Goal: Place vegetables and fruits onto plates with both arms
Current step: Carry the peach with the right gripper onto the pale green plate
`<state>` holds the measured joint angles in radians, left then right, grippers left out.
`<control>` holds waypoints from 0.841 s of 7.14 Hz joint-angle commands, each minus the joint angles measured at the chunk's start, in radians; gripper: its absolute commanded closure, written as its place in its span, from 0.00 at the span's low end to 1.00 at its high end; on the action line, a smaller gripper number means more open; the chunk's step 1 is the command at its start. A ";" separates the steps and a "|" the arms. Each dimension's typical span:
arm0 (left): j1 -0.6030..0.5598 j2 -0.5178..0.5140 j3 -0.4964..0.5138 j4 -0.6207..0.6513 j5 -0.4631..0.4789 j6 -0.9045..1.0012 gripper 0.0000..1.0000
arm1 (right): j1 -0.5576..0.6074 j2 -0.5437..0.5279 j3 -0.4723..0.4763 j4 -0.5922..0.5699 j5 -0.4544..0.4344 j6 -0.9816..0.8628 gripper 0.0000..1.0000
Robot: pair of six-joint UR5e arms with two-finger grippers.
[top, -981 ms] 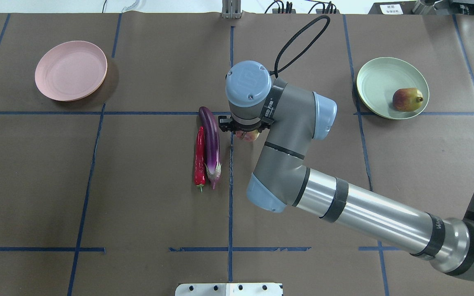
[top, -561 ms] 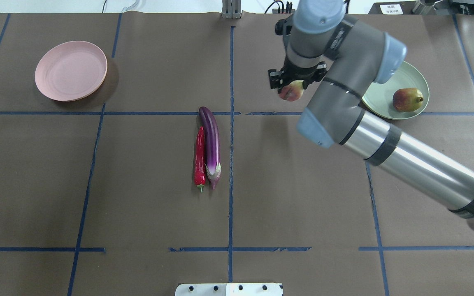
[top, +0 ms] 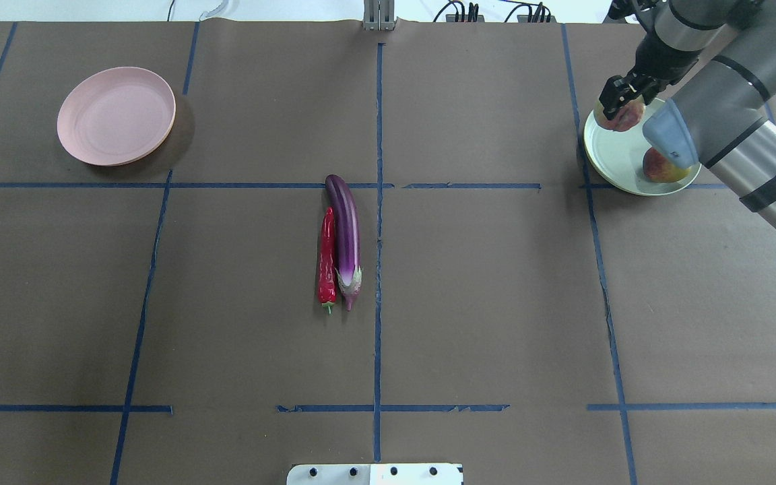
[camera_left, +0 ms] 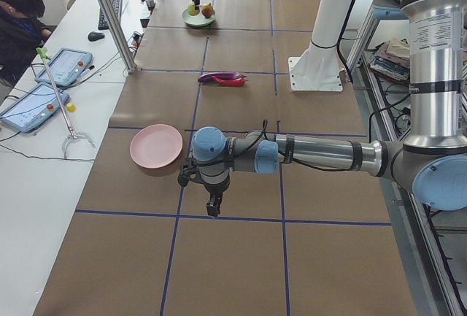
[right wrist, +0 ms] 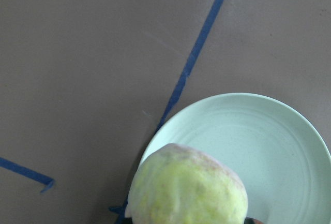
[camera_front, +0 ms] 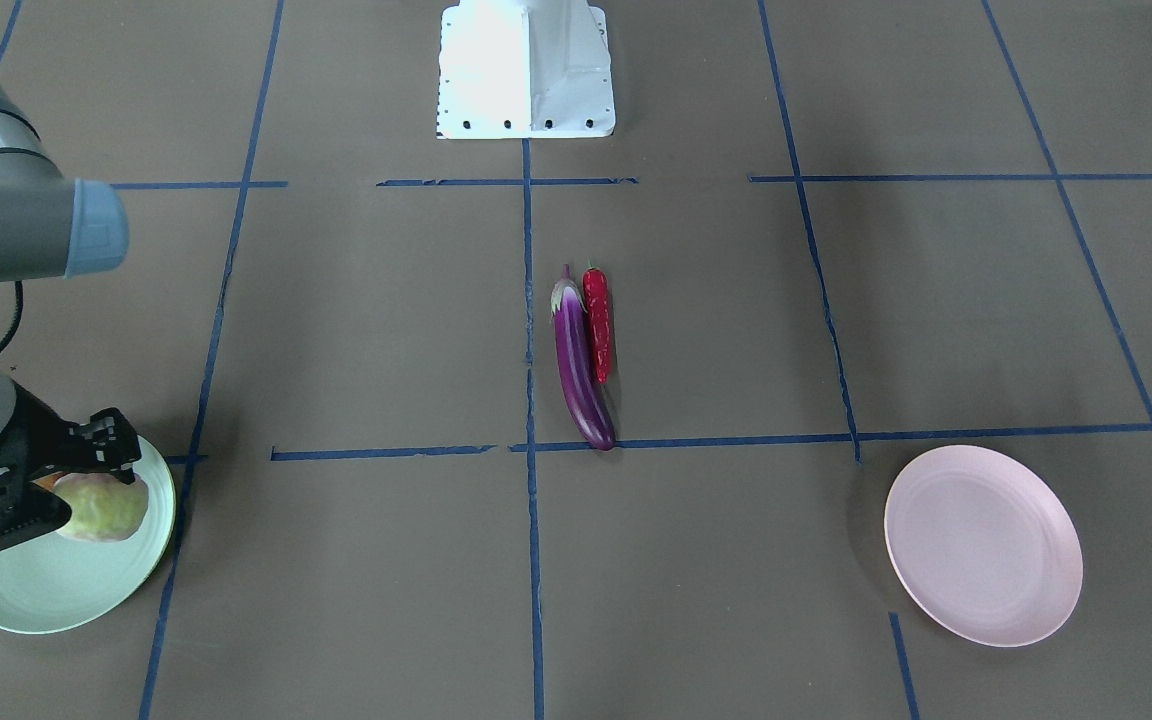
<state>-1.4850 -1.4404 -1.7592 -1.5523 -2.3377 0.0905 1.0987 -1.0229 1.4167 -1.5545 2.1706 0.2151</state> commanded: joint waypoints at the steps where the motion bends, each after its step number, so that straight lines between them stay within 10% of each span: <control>1: 0.000 0.000 -0.002 -0.002 0.000 0.002 0.00 | 0.013 -0.023 -0.035 0.055 0.014 -0.028 0.00; 6: 0.000 -0.002 -0.037 0.000 0.001 0.006 0.00 | 0.186 -0.075 -0.019 0.028 0.135 -0.048 0.00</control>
<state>-1.4856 -1.4407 -1.7795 -1.5530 -2.3368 0.0948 1.2124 -1.0664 1.3868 -1.5142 2.2655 0.1793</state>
